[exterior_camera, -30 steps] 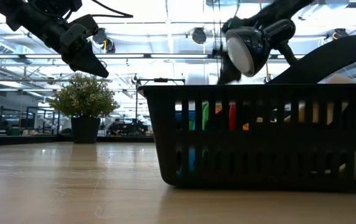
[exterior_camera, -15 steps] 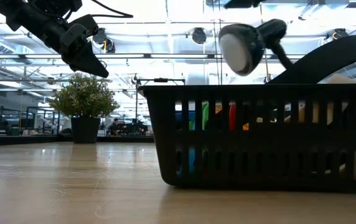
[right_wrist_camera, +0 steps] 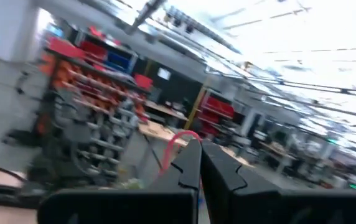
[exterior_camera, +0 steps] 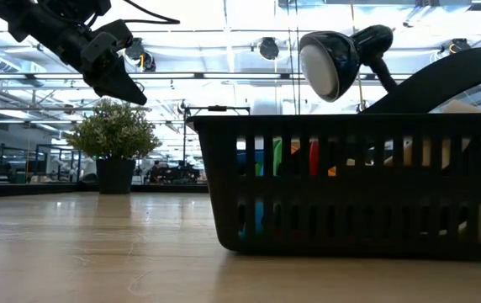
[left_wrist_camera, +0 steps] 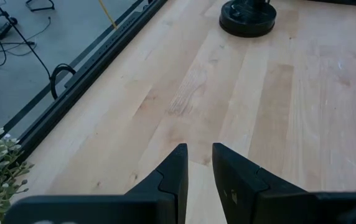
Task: Pick and place rubber bands into bin
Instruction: Put the red rubber band into the black bin
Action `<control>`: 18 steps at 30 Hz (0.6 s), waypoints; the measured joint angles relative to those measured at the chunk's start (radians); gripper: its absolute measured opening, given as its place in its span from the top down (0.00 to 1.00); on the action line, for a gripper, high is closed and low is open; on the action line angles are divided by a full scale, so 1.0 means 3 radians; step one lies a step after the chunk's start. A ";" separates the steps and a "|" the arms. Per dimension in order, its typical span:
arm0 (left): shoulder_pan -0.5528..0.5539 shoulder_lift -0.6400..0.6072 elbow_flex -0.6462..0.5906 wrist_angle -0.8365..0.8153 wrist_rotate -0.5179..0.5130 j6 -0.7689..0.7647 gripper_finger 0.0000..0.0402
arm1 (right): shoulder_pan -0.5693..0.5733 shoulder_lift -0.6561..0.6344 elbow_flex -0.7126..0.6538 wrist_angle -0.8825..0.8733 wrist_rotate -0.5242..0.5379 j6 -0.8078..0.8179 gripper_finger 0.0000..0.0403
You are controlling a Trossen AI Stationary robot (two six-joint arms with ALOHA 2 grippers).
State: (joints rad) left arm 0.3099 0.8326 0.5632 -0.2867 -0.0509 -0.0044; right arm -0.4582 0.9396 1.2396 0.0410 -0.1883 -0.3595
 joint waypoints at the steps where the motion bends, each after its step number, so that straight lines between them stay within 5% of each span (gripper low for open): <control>1: -0.0001 0.0000 0.0000 0.0000 0.0000 0.0000 0.80 | 0.0066 -0.0005 0.0001 -0.0002 -0.0005 0.0045 1.00; 8: -0.0001 0.0000 0.0000 0.0000 -0.0006 0.0018 0.80 | 0.0548 0.0144 0.0003 -0.0096 -0.0589 0.0475 1.00; 18: 0.0000 0.0000 0.0000 0.0001 -0.0006 0.0006 0.80 | 0.1489 0.0652 0.0003 -0.0554 -0.0452 0.0198 1.00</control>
State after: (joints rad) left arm 0.3099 0.8326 0.5632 -0.2863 -0.0528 -0.0025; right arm -0.0113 1.1353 1.2404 -0.1251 -0.3240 -0.3000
